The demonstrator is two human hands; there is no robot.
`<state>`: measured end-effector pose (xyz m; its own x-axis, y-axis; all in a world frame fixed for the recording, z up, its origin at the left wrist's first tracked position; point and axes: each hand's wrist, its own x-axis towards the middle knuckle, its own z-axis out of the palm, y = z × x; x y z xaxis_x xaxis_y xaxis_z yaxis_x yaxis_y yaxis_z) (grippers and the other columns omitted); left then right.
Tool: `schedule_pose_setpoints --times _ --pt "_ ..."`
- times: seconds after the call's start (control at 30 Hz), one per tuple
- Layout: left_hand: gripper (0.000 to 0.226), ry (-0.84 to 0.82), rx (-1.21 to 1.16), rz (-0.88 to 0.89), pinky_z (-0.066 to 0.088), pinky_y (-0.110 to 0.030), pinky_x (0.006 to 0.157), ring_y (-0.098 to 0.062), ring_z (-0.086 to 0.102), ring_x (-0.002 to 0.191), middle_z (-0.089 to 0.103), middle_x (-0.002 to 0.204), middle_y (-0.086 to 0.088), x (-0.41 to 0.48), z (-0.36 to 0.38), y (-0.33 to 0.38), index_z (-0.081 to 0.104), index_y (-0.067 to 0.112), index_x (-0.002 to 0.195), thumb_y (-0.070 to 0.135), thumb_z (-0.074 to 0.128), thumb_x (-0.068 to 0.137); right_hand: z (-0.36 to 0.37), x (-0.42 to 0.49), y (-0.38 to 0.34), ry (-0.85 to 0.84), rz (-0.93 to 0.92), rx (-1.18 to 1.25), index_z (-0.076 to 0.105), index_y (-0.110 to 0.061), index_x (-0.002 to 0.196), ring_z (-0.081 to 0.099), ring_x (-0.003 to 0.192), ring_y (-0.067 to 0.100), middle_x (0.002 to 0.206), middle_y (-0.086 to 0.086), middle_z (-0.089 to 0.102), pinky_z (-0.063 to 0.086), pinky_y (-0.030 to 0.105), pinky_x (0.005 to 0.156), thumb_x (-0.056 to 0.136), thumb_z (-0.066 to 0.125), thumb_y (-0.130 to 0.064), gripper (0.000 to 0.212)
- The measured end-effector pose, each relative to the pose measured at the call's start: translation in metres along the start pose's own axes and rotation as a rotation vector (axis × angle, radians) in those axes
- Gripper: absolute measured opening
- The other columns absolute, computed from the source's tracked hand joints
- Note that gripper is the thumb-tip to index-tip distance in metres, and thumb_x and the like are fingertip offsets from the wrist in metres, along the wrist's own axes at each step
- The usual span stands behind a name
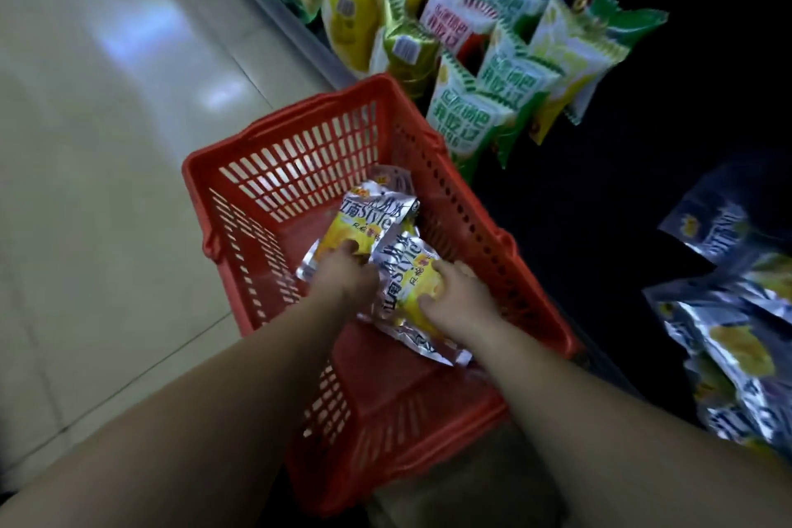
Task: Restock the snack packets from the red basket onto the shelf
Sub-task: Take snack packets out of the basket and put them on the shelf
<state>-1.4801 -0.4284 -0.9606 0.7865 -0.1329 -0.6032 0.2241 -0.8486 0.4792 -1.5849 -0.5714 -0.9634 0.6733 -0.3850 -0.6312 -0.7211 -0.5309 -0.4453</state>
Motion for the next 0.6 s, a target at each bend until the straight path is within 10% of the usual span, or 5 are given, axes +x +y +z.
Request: schedule_pose_setpoints --times 0.27,0.4,0.6 --pt "0.105 -0.045 0.15 -0.097 0.047 -0.054 0.107 -0.04 0.055 0.126 0.055 0.141 -0.012 0.106 0.019 -0.036 0.025 0.031 0.153 0.072 0.055 0.06 0.044 0.029 0.018 -0.087 0.167 -0.004 0.02 -0.026 0.16 0.037 0.147 0.03 0.163 0.008 0.033 0.034 0.043 0.118 0.083 0.066 -0.055 0.095" --pt "0.063 -0.079 -0.04 -0.147 0.062 -0.044 0.086 -0.029 0.071 0.095 0.072 0.11 -0.005 0.112 0.017 -0.048 0.055 0.032 0.123 0.055 0.057 0.065 0.036 0.038 0.003 -0.06 0.072 0.002 0.01 -0.031 0.163 0.029 0.152 0.028 0.169 -0.002 0.018 0.037 0.048 0.116 0.086 0.066 -0.058 0.098" --pt "0.029 -0.183 -0.157 -0.222 0.06 -0.03 0.075 -0.019 0.072 0.083 0.073 0.091 0.0 0.091 0.002 -0.04 0.07 0.016 0.104 0.03 0.082 0.082 0.037 0.039 -0.003 0.016 0.059 -0.182 0.033 -0.017 0.152 0.034 0.139 0.03 0.149 0.006 0.047 0.034 0.039 0.112 0.081 0.068 -0.068 0.094"
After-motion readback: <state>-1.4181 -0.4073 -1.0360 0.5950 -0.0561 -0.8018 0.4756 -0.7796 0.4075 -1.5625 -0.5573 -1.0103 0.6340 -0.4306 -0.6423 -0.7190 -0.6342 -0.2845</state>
